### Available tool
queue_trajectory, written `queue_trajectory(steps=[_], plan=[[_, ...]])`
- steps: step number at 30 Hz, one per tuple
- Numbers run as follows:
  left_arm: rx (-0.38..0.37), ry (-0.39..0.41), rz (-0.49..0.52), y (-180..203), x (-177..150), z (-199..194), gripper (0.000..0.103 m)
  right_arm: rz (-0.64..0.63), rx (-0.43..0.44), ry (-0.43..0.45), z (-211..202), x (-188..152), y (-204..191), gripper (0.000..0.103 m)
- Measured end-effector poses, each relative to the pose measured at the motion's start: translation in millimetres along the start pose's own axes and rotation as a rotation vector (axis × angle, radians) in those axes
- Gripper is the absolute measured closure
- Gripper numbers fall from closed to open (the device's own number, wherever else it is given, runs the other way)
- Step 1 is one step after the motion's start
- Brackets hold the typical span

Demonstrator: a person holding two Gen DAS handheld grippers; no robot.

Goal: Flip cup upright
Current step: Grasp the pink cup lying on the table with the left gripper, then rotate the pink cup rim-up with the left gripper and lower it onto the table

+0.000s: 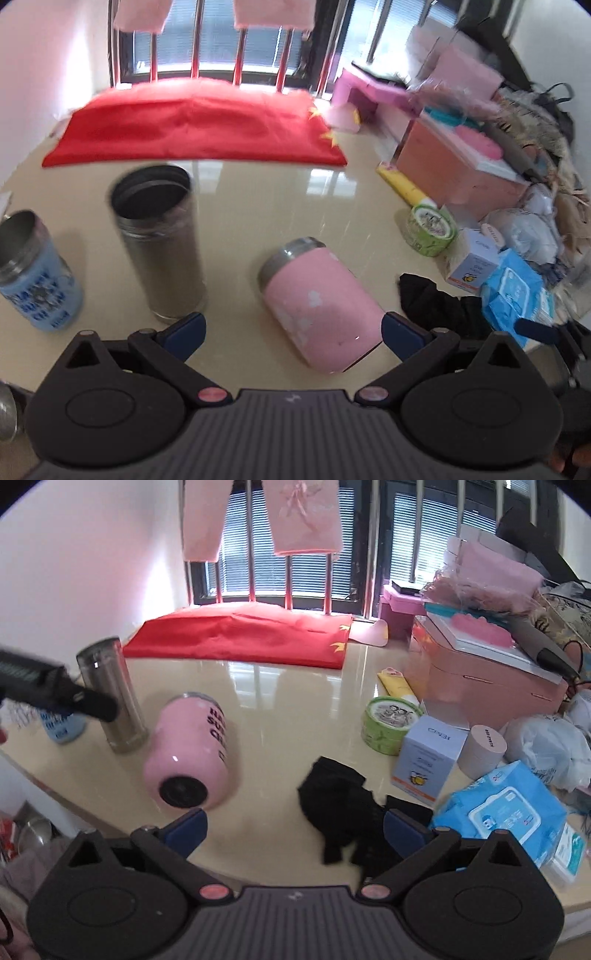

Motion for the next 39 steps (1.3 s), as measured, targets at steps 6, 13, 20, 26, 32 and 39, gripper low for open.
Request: queue_trajectory(steps=[6, 13, 20, 26, 32, 39], plan=[[0.032, -0.067, -0.107, 16.8, 14.0, 34.4, 0.0, -0.08, -0.033, -0.021, 16.9, 0.5, 14.6, 0.001], [0.101, -0.11, -0.238, 21.6, 24.6, 71.7, 0.0, -0.035, -0.028, -0.011, 34.1, 8.3, 33.7, 0.001], [-0.046, -0.184, -0.214, 23.3, 28.9, 102.2, 0.004, 0.006, -0.011, -0.017, 44.6, 1.5, 36.8, 0.001], [-0.056, -0.186, -0.118, 33.5, 29.5, 101.7, 0.014, 0.041, 0.005, -0.006, 44.0, -6.1, 34.7, 0.001], [0.036, -0.219, 0.051, 42.7, 17.6, 93.6, 0.015, 0.059, 0.012, -0.006, 40.6, -13.7, 33.4, 0.001], [0.091, -0.272, 0.188, 31.9, 4.0, 86.0, 0.013, 0.059, 0.014, -0.017, 40.1, -22.3, 33.4, 0.001]])
Point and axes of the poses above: each gripper's, at about its wrist camera, not at the fingertips, and z roughly the way its jaws point, y to its right, x to its top, the point moved 7 cm from there along z, roughly the way its jaws point, and after that the axes turned 10 degrees about -y, right-handed, at the moved point
